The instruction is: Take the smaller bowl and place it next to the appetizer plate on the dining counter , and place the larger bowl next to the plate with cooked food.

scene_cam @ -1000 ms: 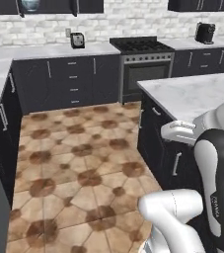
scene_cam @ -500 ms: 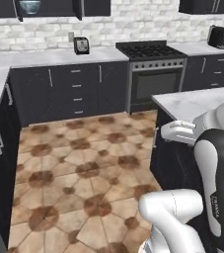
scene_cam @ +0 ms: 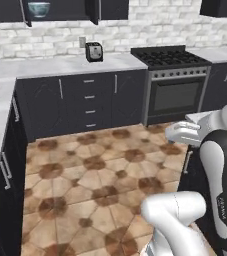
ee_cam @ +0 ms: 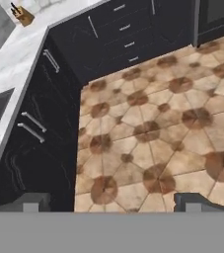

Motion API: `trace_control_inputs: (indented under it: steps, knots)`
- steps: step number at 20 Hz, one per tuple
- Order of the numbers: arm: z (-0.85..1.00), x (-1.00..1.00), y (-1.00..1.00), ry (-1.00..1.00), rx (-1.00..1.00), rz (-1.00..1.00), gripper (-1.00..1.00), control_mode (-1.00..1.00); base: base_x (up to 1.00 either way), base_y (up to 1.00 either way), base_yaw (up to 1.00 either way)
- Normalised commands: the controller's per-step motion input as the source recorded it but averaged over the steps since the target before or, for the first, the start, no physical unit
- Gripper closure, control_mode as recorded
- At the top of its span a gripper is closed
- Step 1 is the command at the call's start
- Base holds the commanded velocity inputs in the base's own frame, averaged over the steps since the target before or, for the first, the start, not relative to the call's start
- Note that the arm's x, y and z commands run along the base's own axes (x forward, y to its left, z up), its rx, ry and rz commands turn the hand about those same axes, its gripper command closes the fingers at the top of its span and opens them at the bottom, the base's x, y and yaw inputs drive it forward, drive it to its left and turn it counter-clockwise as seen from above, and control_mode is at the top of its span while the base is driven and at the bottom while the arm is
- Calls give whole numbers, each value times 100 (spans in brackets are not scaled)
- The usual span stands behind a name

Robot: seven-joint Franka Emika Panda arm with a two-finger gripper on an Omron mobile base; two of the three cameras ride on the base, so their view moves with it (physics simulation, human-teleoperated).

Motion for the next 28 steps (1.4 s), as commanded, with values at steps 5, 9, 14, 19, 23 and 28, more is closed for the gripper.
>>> trace_control_inputs:
  steps: [5,9,14,19,23,28]
  knots:
    - [0,0,0,0,0,0,-100,100,100,62,0]
    - [0,0,0,0,0,0,-100,100,100,32,0]
    - [0,0,0,0,0,0,-100,100,100,30,0]
    - [0,0,0,0,0,0,-100,100,100,8,0]
    - [0,0,0,0,0,0,-100,100,100,8,1]
    - [0,0,0,0,0,0,-100,100,100,0,19]
